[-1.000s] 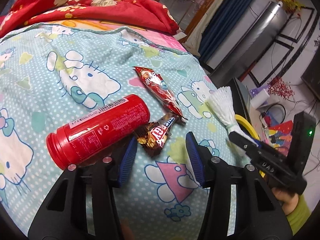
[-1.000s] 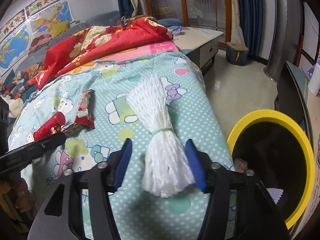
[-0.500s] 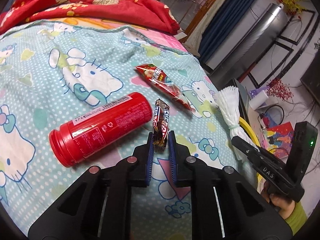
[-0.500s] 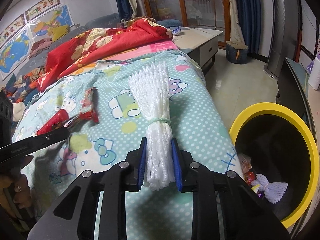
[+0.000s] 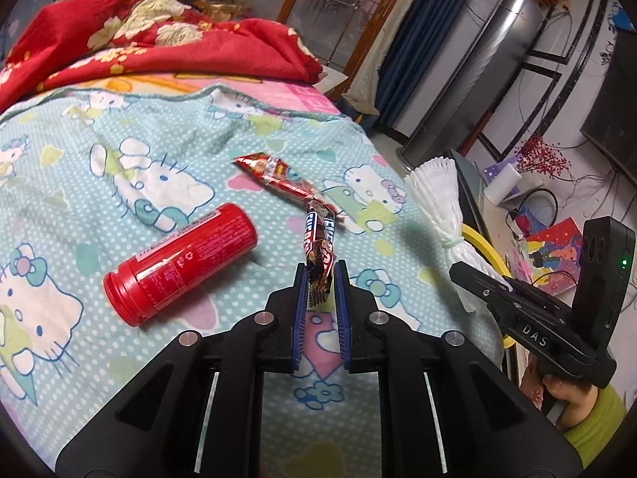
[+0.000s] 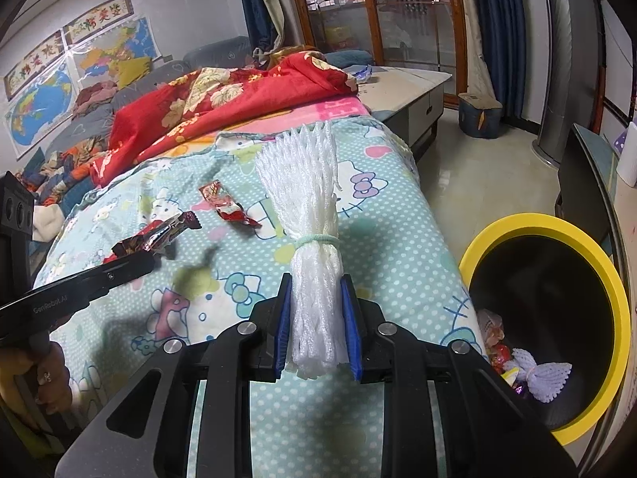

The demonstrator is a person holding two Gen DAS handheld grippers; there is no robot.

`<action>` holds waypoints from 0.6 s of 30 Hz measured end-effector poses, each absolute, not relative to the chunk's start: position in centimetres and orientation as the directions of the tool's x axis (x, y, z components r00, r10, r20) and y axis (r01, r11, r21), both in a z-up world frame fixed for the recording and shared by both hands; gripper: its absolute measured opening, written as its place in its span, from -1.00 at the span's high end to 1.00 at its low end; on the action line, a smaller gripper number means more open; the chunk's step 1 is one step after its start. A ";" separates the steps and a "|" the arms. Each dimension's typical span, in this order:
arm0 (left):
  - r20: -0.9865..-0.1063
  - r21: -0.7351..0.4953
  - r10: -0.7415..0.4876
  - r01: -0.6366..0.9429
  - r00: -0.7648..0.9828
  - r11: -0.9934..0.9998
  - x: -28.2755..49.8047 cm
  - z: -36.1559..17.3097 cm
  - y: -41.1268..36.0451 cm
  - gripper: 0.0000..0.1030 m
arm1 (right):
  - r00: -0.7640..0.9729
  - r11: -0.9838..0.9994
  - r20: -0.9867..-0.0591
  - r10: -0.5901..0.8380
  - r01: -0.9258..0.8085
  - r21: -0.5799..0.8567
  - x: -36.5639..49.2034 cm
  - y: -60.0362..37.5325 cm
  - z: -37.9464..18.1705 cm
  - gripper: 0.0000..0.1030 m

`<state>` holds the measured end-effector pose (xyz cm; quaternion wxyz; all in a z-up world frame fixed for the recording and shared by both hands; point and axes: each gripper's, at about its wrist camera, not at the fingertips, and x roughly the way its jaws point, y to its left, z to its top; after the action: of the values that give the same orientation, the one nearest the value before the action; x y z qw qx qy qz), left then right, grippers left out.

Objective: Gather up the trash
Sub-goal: 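Lift both held items from the bed toward the yellow bin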

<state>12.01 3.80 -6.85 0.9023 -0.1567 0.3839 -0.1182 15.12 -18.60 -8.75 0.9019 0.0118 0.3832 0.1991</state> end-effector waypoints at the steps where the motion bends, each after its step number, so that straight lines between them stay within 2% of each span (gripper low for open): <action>1: -0.653 -0.372 -0.334 0.096 0.680 0.923 12.0 -6.7 3.7 0.83 | 0.631 0.920 -0.682 0.371 -0.352 0.174 14.9 -18.8 -8.5 0.56; 18: -0.589 -0.361 -0.378 0.186 0.715 0.914 10.4 -3.3 0.8 0.83 | 0.666 0.918 -0.638 0.386 -0.349 0.190 12.9 -20.7 -6.2 0.56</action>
<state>10.45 0.76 -3.26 0.9154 -0.1390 0.3449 -0.1541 12.90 -20.69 -6.25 0.9124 0.0255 0.3553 0.2014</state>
